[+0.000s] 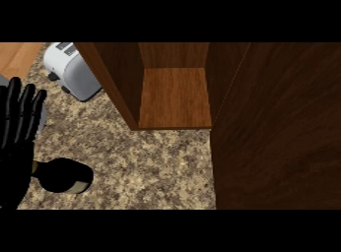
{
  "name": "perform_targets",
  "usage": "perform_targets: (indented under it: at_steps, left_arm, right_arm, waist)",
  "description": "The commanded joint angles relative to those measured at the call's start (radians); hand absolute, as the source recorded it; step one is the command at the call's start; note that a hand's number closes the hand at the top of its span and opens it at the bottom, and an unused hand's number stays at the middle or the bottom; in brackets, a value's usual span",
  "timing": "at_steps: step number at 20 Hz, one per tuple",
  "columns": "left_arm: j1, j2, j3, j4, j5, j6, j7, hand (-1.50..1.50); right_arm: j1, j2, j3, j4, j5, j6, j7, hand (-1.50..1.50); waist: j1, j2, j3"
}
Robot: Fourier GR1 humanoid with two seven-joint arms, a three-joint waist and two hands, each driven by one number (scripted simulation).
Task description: Pick up the wine, place it into the cabinet and close the cabinet
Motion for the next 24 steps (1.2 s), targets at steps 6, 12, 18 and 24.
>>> perform_targets:
  at_steps: [6,12,18,24]
  left_arm:
    - [-0.070,0.209,0.242,0.135,0.336,-0.318,-0.103,-1.50]
    - [-0.041,0.139,0.175,0.125,0.636,-0.268,0.242,-1.50]
    - [-0.047,0.161,0.215,0.083,0.690,-0.240,0.319,-1.50]
    - [-0.014,0.099,0.174,0.009,0.645,-0.210,0.334,-1.50]
  right_arm:
    - [0.144,-0.042,-0.048,-0.108,-0.056,0.083,-0.089,-1.50]
    - [0.129,-0.077,0.053,-0.138,-0.215,0.185,0.134,-1.50]
    - [0.215,-0.134,-0.078,-0.245,-0.375,0.263,0.186,-1.50]
    - [0.124,-0.113,-0.065,-0.273,-0.356,0.221,0.288,-1.50]
  waist:
    - [0.011,0.014,-0.002]
    - [0.021,0.013,-0.002]
    - [0.016,0.013,-0.001]
    - [0.020,0.014,-0.002]
